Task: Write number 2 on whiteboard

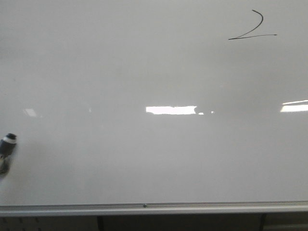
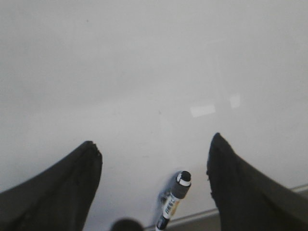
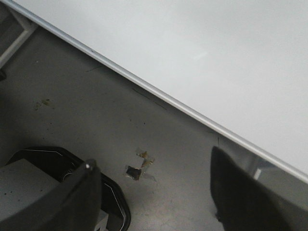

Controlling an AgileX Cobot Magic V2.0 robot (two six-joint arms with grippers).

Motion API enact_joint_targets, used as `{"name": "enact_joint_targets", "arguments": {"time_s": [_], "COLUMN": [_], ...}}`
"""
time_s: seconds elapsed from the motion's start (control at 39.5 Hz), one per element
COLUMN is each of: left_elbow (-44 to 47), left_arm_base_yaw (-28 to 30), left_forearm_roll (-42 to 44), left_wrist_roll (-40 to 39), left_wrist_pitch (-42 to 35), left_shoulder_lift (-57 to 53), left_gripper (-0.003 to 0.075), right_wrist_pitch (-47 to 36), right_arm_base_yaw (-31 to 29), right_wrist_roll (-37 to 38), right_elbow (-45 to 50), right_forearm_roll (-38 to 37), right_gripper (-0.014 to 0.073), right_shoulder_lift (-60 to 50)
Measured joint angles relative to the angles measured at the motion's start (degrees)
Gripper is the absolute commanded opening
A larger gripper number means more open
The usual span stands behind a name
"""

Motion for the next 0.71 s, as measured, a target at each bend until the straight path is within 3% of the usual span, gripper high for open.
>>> {"name": "enact_joint_targets", "arguments": {"time_s": [0.13, 0.38, 0.71], "left_elbow": [0.0, 0.1, 5.6], "left_arm_base_yaw": [0.0, 0.0, 0.0], "left_forearm_roll": [0.1, 0.4, 0.5], "left_wrist_roll": [0.0, -3.7, -5.4], "left_wrist_pitch": [6.2, 15.1, 17.6], "left_shoulder_lift": [-6.4, -16.7, -26.3], "left_gripper": [0.0463, 0.0463, 0.0463], "right_wrist_pitch": [1.5, 1.9, 2.4], "right_arm_base_yaw": [0.0, 0.0, 0.0], "right_wrist_roll": [5.9, 10.0, 10.5], "right_elbow": [0.0, 0.0, 0.0], "right_forearm_roll": [-3.6, -4.1, -4.2], "right_gripper": [0.0507, 0.0507, 0.0507], "right_shoulder_lift": [-1.6, -6.6, -12.7]}}
